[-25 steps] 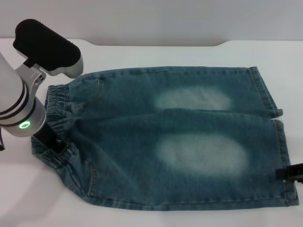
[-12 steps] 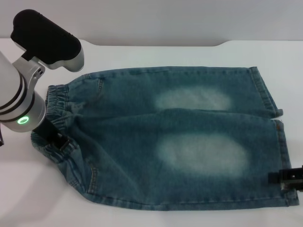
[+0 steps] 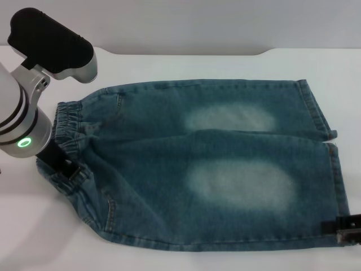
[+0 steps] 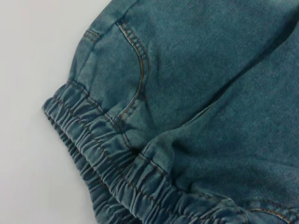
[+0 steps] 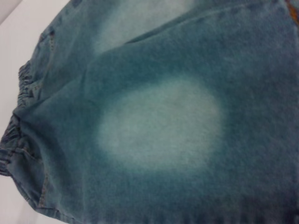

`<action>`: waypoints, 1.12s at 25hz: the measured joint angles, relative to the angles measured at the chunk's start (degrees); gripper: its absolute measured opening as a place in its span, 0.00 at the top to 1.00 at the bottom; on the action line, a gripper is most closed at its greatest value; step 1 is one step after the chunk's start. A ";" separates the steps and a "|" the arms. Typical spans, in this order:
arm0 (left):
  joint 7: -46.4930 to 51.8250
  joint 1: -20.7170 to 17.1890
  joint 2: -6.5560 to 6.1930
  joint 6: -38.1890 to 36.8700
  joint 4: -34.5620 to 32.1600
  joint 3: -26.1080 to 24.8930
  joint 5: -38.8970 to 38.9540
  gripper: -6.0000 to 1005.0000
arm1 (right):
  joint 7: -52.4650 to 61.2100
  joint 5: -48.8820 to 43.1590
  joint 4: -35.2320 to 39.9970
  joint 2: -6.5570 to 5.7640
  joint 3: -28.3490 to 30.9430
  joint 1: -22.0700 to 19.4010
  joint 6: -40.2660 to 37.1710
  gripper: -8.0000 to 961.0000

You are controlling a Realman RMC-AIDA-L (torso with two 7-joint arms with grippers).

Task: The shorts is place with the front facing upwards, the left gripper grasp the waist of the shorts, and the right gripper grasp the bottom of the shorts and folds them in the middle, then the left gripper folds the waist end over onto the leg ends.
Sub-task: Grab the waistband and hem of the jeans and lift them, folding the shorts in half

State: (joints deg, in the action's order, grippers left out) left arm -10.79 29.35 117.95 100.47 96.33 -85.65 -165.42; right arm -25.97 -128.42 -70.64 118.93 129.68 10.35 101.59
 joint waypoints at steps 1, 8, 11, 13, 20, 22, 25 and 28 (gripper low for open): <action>0.00 0.01 0.00 0.09 0.00 -0.02 0.00 0.95 | 0.05 -0.09 0.14 -0.01 0.08 -0.19 -0.20 0.41; 0.03 0.26 0.00 0.15 0.01 -0.04 0.01 0.95 | -0.36 -0.46 0.43 -0.17 0.19 -0.87 -1.44 0.41; 0.10 0.52 0.00 0.07 -0.25 -0.05 0.01 0.95 | -0.41 -1.11 0.35 -0.25 0.17 -0.92 -2.62 0.41; 0.10 0.57 0.00 0.04 -0.32 -0.05 0.01 0.95 | -0.52 -2.30 0.20 -0.26 0.06 -0.78 -3.30 0.41; -0.04 0.72 0.00 -0.15 -0.52 -0.03 0.01 0.95 | -0.33 -6.96 -1.96 -0.18 -1.80 2.07 -4.96 0.41; -0.08 0.71 0.00 -0.13 -0.52 -0.01 0.01 0.95 | 0.23 -7.22 -2.45 -0.17 -3.69 2.72 -5.25 0.41; -0.20 0.66 0.00 0.05 -0.53 -0.02 0.01 0.95 | 1.75 -7.93 -4.59 -0.11 -7.46 3.07 -5.82 0.41; -0.29 0.52 0.00 0.14 -0.53 -0.04 0.01 0.95 | 3.49 -8.00 -6.63 -0.11 -9.62 2.97 -5.75 0.41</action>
State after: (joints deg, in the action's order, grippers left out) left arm -11.08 29.87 117.95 100.61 95.80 -85.69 -165.40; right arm -22.48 -136.42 -77.27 118.82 120.06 13.32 95.83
